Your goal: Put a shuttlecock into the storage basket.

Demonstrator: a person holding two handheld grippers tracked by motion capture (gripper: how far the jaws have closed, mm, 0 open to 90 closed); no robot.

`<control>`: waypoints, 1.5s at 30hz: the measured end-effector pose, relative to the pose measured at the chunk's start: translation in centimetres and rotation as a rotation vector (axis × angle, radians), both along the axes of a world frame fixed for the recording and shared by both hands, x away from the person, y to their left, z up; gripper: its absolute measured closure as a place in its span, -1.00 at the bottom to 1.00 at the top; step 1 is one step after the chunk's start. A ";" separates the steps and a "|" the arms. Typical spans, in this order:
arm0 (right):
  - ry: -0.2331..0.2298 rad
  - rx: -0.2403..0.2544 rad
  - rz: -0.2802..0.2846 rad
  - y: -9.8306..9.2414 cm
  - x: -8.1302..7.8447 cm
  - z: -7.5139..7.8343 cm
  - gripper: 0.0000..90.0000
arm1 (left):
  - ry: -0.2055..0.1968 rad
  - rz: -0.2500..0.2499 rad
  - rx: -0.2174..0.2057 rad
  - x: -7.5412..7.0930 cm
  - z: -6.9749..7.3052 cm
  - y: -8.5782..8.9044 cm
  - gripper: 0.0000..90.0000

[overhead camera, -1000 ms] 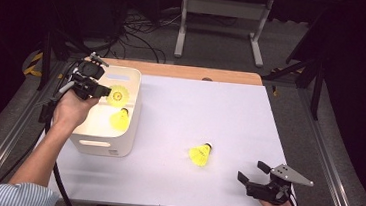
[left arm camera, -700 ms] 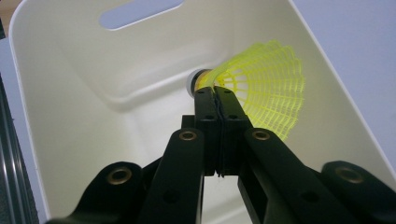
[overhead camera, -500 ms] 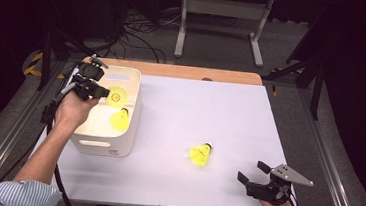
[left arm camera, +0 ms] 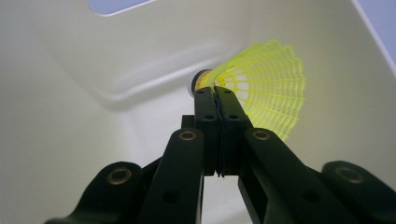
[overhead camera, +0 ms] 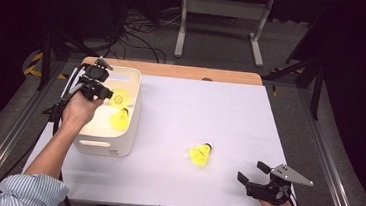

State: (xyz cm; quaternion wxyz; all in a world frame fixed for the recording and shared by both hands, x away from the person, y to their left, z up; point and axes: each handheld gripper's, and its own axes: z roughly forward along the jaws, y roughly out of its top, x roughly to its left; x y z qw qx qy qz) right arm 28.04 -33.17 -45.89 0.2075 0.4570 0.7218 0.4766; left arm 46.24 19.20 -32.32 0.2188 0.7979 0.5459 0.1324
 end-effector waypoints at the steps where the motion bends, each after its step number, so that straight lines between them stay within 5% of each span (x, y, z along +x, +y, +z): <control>1: 0.000 0.000 0.001 0.0 0.0 0.0 -0.79 | 0.003 0.002 -0.004 0.2 -0.1 0.0 0.98; 35: 0.003 0.005 0.004 -0.1 0.0 0.0 -0.78 | 0.062 0.039 -0.013 2.0 -2.5 0.1 0.97; 45: 0.003 0.001 0.007 0.0 0.0 0.0 -0.79 | 0.060 0.033 -0.050 1.4 -1.9 0.2 0.38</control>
